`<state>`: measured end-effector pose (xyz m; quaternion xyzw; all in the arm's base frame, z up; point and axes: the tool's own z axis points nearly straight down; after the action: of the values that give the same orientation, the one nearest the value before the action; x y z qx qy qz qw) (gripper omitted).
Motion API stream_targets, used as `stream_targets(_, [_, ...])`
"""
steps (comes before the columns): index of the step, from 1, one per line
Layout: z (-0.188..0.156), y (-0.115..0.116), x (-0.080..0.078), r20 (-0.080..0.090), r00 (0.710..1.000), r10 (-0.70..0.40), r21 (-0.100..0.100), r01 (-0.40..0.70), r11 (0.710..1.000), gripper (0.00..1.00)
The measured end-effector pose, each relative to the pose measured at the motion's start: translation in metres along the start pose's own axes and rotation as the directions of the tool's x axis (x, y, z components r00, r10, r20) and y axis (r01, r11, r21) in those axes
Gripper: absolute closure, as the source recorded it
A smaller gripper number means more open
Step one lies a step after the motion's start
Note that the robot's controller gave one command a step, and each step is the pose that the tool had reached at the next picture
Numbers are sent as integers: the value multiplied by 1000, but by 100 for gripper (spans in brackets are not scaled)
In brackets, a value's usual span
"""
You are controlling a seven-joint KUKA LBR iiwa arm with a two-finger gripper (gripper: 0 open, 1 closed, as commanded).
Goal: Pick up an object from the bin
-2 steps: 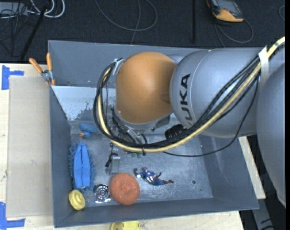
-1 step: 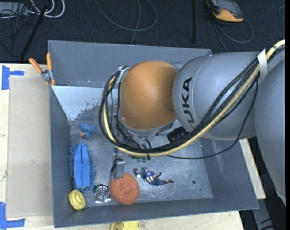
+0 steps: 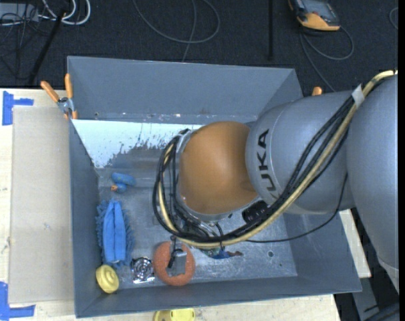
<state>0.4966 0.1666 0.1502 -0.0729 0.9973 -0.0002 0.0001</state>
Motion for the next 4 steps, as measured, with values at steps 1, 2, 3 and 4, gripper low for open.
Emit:
stream_targets(1, [56, -3, 19, 2, 1000, -8, -1, 8, 1000, 0])
stream_targets(2, [70, -40, 16, 1, 1000, -6, -2, 6, 1000, 0])
stream_targets(3, [79, -86, 6, -2, 1000, 12, -1, -12, 1000, 100])
stream_targets(4, [79, -86, 6, -2, 1000, 13, -1, -13, 1000, 100])
